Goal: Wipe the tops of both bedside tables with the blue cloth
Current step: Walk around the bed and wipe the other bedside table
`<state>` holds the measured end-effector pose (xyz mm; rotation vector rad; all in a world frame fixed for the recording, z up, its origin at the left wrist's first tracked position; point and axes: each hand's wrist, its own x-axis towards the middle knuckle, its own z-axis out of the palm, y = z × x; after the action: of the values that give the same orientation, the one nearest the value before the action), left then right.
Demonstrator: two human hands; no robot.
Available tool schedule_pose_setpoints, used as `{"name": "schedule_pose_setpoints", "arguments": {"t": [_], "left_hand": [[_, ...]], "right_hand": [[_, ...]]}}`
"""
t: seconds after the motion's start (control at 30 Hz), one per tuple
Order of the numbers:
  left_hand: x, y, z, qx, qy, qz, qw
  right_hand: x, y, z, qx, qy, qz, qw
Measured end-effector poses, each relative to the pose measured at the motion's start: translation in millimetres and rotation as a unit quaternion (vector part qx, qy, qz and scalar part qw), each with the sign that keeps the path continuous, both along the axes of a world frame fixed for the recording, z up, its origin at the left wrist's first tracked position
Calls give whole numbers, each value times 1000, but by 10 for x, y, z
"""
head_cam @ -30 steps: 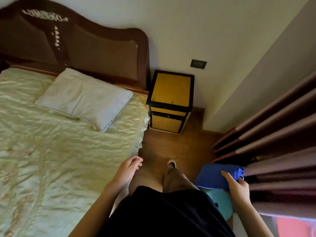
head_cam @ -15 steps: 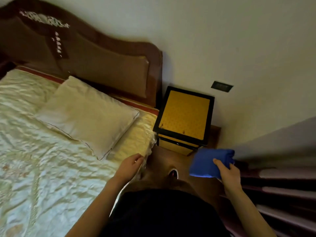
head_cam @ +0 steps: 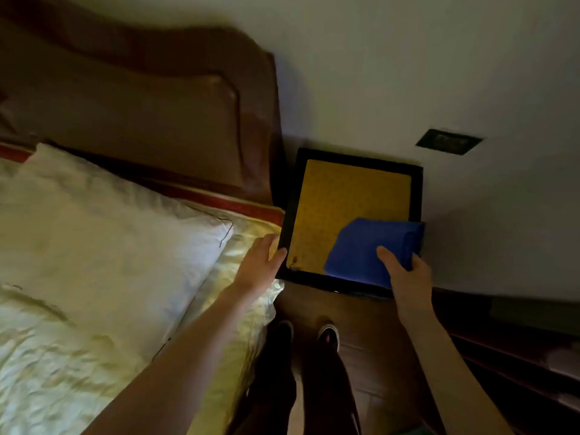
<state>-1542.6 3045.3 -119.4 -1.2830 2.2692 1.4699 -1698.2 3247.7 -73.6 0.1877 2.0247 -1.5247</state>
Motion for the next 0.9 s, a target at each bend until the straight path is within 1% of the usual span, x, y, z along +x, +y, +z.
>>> {"name": "schedule_pose_setpoints", "arguments": {"t": [0.07, 0.1, 0.2, 0.27, 0.33, 0.37, 0.4, 0.43, 0.5, 0.53, 0.57, 0.6, 0.73, 0.83, 0.9], "left_hand": [[-240, -119, -450, -14, 1, 7, 1000], [-330, -159, -664, -14, -7, 13, 1000], [-514, -197, -1089, 0, -21, 26, 999], [-563, -196, -1260, -3, -9, 36, 999], [-565, -207, -1373, -8, -3, 46, 999], [-575, -213, -1385, -7, 0, 54, 999], [-592, -215, -1344, -2, -2, 61, 998], [-606, -221, -1328, 5, -2, 72, 997], [-620, -233, -1344, 22, 5, 95, 995], [-619, -224, -1348, 29, 13, 101, 994], [-606, -214, -1403, 35, 24, 109, 993], [-591, -195, -1440, 43, 34, 115, 992], [-549, -172, -1596, 56, 67, 158, 984], [-540, -199, -1639, 69, 80, 173, 979], [-540, -206, -1645, 76, 76, 180, 978]], "right_hand": [[-73, -105, -411, -10, 3, -6, 1000], [-83, -119, -621, 3, 3, -10, 1000], [-95, -41, -1162, 79, 15, -3, 997], [-107, 72, -1307, 131, 15, 11, 991], [-114, 178, -1276, 196, 25, 46, 979], [-125, 218, -1248, 246, 59, 76, 964], [-143, 234, -1221, 300, 120, 113, 940], [-161, 221, -1203, 338, 195, 155, 908], [-218, 91, -1257, 345, 318, 271, 840], [-265, 0, -1345, 339, 349, 333, 807], [-314, -104, -1448, 339, 361, 379, 782], [-362, -200, -1569, 344, 360, 405, 767], [-397, -422, -1925, 393, 380, 422, 724], [-277, -415, -1957, 365, 412, 468, 692], [-258, -421, -1953, 348, 427, 488, 677]]}}
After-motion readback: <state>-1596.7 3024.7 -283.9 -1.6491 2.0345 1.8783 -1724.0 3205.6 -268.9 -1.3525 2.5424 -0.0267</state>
